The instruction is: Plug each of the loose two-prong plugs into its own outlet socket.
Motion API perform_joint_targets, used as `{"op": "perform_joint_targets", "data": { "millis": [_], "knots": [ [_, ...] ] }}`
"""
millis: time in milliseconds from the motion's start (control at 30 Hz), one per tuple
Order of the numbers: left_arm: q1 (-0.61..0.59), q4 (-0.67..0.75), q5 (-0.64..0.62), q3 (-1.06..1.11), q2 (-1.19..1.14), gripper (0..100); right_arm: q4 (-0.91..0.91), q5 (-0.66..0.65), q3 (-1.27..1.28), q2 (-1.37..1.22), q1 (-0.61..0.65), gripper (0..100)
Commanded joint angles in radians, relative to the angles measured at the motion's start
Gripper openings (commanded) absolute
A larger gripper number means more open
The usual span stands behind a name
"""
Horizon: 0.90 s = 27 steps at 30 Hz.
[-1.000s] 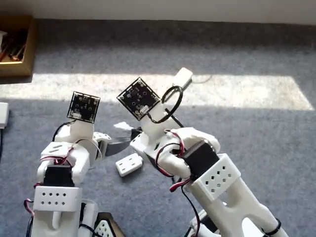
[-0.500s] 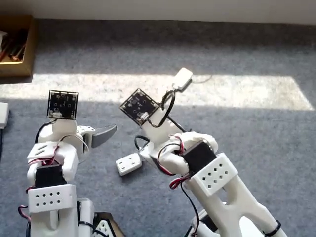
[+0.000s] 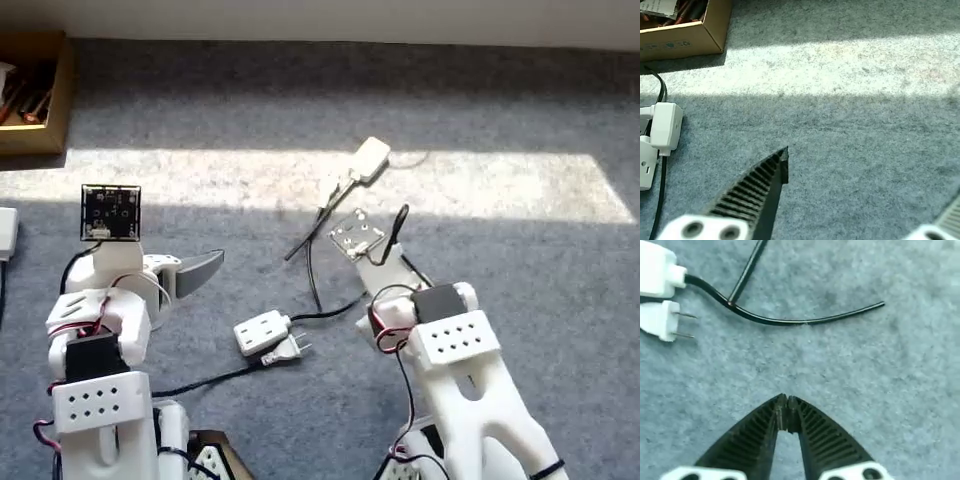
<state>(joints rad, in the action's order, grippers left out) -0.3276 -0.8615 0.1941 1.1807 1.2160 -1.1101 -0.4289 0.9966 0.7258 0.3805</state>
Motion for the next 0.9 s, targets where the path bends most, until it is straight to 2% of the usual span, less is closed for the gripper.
{"op": "perform_joint_targets", "data": {
  "millis": [0,100,200,333,567,733,867],
  "knots": [
    [0.025,0.014,0.005,-0.002,0.004,48,-0.005,0.109,-0.031,0.018,0.130,3.3],
    [0.022,0.020,0.006,0.025,0.004,48,-0.038,0.210,-0.067,0.018,0.285,8.2],
    [0.010,0.032,0.034,0.047,0.004,48,-0.016,0.362,-0.084,0.016,0.432,8.6],
    [-0.024,0.081,0.040,0.073,0.004,48,0.051,0.628,-0.073,0.007,0.440,7.0],
    [0.024,0.060,0.040,0.073,0.001,48,0.136,0.516,0.051,0.007,0.440,7.0],
    [0.096,-0.107,0.057,0.007,-0.019,48,0.332,0.508,0.220,0.010,0.433,7.0],
    [0.122,-0.176,0.089,-0.028,-0.137,48,0.398,0.506,0.357,0.018,0.417,7.0]
  ]
}}
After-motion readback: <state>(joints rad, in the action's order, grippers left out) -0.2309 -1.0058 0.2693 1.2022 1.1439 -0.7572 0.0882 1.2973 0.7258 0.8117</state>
